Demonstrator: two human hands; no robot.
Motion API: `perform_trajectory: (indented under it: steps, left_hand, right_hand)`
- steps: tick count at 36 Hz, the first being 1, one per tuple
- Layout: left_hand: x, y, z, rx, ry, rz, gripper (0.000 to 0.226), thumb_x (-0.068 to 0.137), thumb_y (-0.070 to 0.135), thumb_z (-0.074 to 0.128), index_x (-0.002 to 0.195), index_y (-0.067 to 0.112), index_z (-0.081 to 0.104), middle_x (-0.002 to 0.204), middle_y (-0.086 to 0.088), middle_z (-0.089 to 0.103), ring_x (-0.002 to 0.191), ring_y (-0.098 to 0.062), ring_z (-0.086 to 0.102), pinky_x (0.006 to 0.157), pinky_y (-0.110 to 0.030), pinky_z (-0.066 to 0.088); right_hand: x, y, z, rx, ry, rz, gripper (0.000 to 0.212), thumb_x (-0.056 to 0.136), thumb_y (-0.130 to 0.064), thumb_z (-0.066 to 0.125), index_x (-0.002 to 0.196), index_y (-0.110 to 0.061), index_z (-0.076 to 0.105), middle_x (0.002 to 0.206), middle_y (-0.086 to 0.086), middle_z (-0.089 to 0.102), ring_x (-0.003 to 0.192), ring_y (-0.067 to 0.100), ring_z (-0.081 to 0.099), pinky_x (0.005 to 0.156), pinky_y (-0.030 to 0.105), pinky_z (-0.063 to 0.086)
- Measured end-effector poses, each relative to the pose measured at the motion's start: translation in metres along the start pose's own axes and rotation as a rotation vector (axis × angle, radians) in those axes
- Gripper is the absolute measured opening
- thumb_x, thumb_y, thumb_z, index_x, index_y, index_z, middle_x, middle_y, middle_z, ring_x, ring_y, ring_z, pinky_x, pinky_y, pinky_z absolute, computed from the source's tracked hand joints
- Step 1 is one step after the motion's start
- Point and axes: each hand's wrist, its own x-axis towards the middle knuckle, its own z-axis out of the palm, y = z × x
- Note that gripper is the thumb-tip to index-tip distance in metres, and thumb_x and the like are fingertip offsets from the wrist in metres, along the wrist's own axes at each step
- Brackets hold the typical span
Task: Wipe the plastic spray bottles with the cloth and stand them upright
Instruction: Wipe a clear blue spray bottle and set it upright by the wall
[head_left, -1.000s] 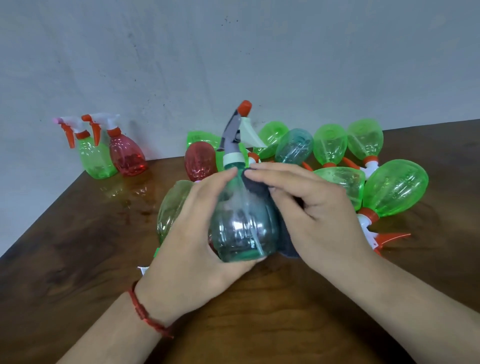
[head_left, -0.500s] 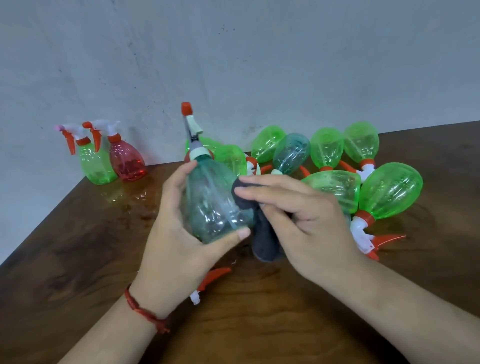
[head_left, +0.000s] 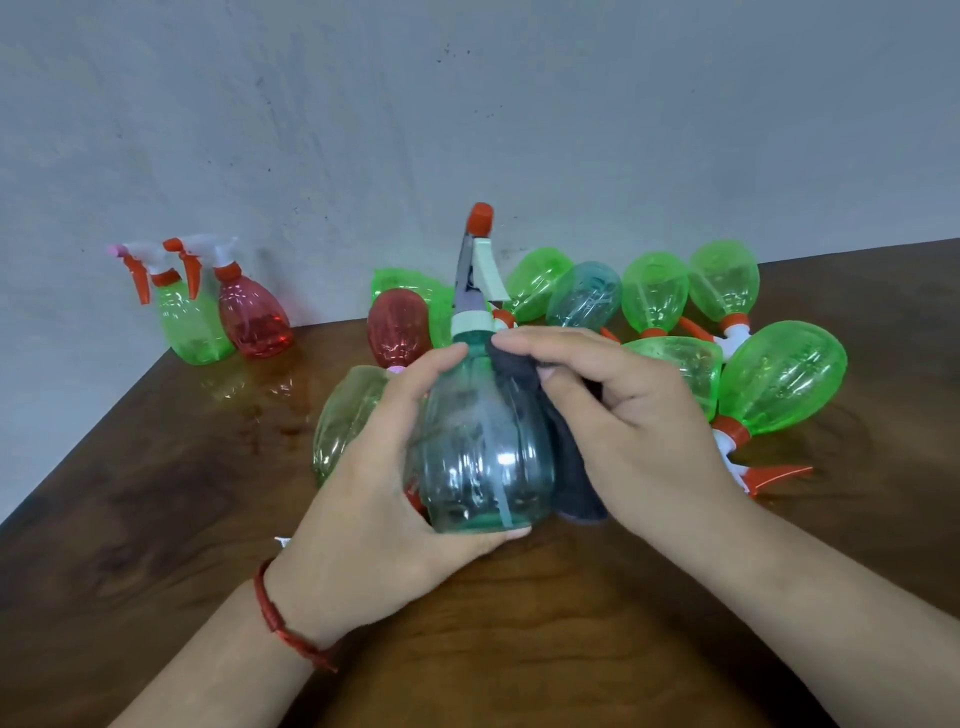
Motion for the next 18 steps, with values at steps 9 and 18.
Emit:
perform_trajectory:
  steps: [9,18]
  left_hand:
    - [0.000,0.003,-0.001,0.027,-0.031,0.006,0.113,0.067,0.027,0.100,0.159,0.015,0.037,0.151,0.026,0.049,0.146,-0.004,0.050,0.118,-0.018,0.040]
    - [0.003,-0.008,-0.001,-0.124,0.255,-0.237,0.105,0.069,0.029,0.102,0.154,0.034,0.041,0.147,0.013,0.060,0.134,-0.011,0.063,0.108,-0.033,0.056]
  right_hand:
    - [0.001,0.002,-0.002,-0.092,0.012,-0.058,0.039,0.104,0.005,0.057,0.120,-0.021,0.080,0.121,-0.014,0.073,0.124,0.009,0.065,0.104,0.020,0.049]
    - [-0.010,0.005,0.004,-0.274,-0.065,-0.340,0.037,0.098,0.011,0.063,0.119,-0.015,0.081,0.130,-0.001,0.070,0.119,0.009,0.068,0.098,0.023,0.053]
